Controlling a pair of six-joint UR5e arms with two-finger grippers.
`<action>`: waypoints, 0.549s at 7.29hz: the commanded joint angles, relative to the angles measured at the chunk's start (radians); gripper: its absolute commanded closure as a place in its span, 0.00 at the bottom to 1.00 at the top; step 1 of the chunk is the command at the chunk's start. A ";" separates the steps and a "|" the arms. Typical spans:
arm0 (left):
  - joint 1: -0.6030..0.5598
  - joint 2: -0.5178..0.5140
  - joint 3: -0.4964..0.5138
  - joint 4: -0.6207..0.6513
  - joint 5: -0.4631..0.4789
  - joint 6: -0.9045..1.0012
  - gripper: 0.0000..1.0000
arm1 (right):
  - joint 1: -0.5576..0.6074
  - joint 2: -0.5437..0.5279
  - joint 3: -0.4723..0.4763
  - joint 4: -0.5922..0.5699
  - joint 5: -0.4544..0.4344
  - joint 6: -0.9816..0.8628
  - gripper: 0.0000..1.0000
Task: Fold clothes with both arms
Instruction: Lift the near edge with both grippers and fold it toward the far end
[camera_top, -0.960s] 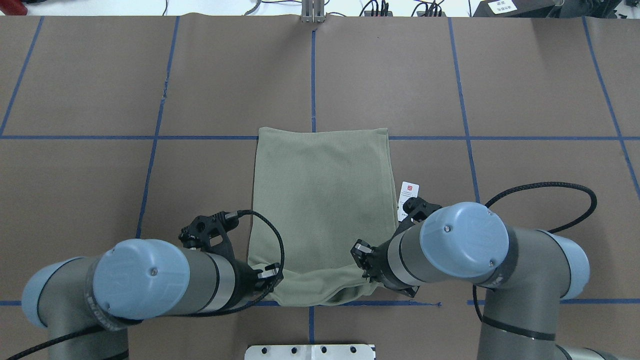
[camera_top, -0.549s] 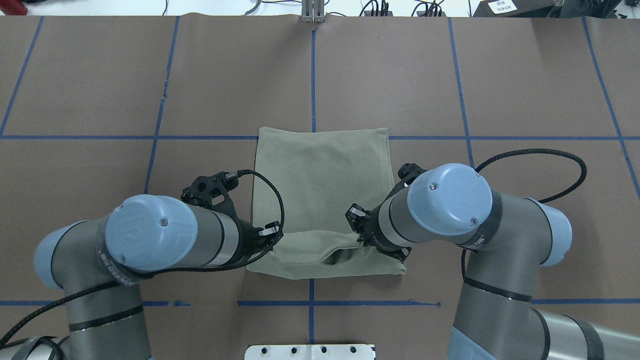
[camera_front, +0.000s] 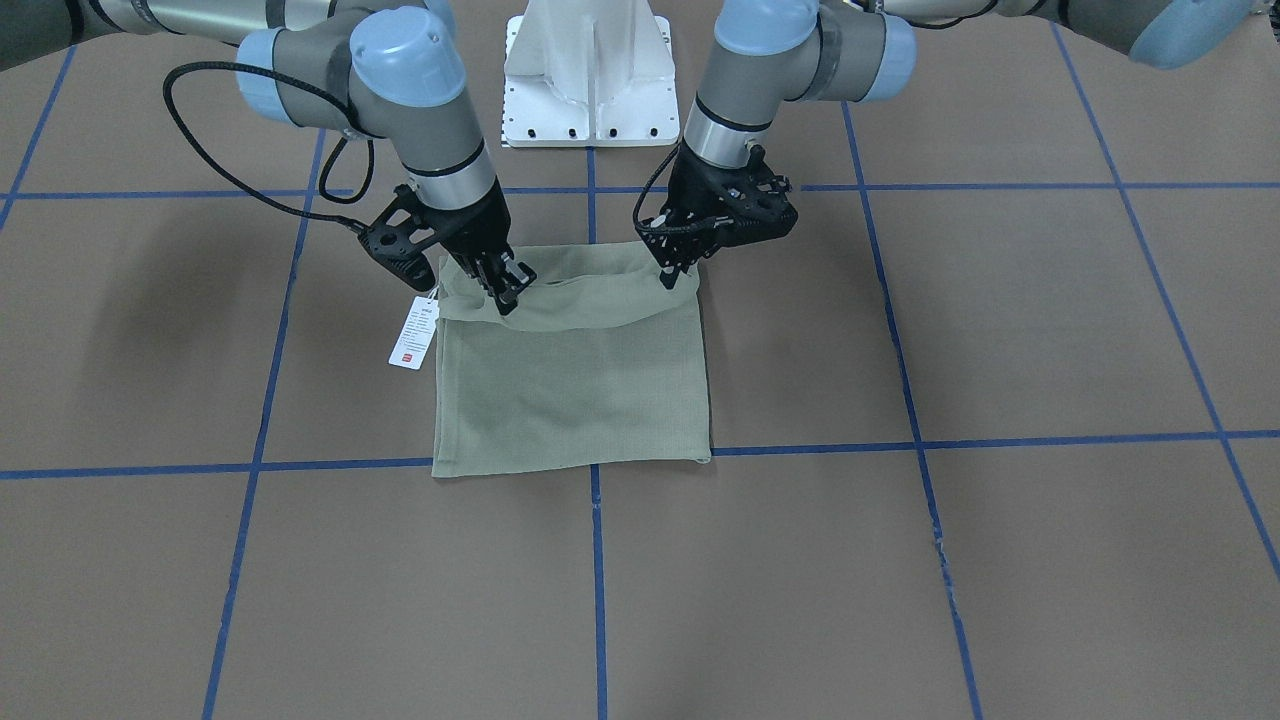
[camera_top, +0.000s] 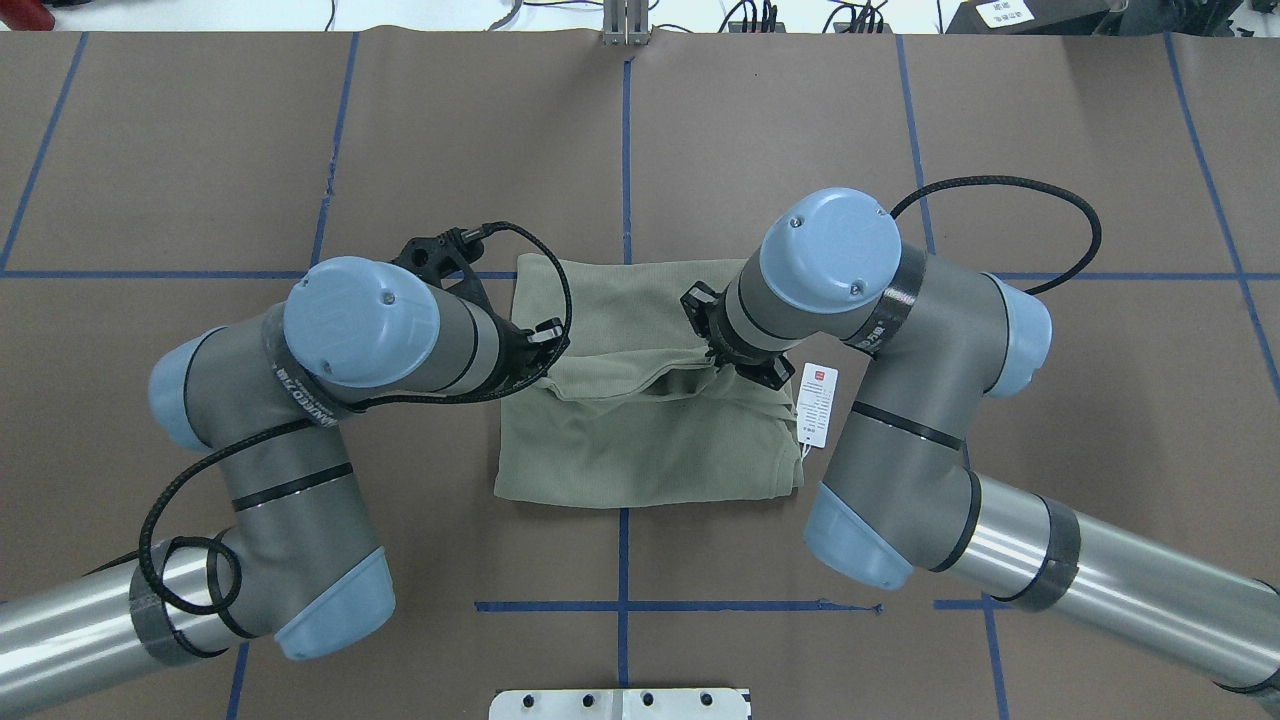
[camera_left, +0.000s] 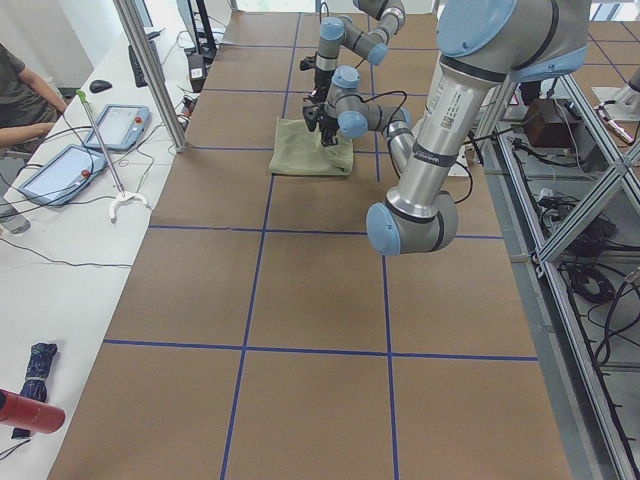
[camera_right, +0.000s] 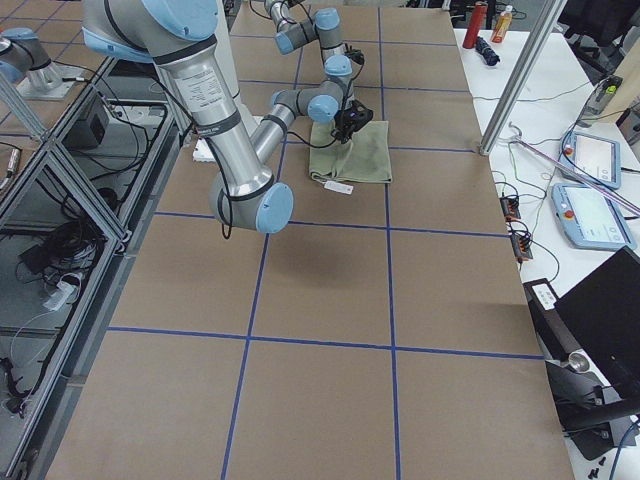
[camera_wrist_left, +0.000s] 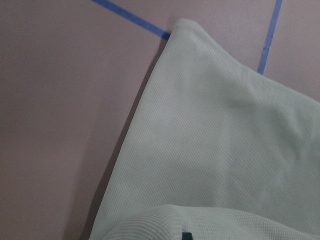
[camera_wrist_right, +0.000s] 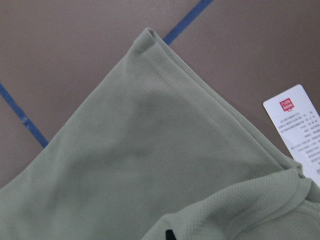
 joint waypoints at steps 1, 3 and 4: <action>-0.101 -0.108 0.218 -0.093 0.000 0.041 0.11 | 0.065 0.122 -0.236 0.072 0.004 -0.064 0.21; -0.230 -0.151 0.379 -0.117 -0.012 0.194 0.00 | 0.138 0.143 -0.305 0.094 0.050 -0.161 0.00; -0.264 -0.144 0.384 -0.116 -0.021 0.257 0.00 | 0.178 0.137 -0.320 0.104 0.131 -0.213 0.00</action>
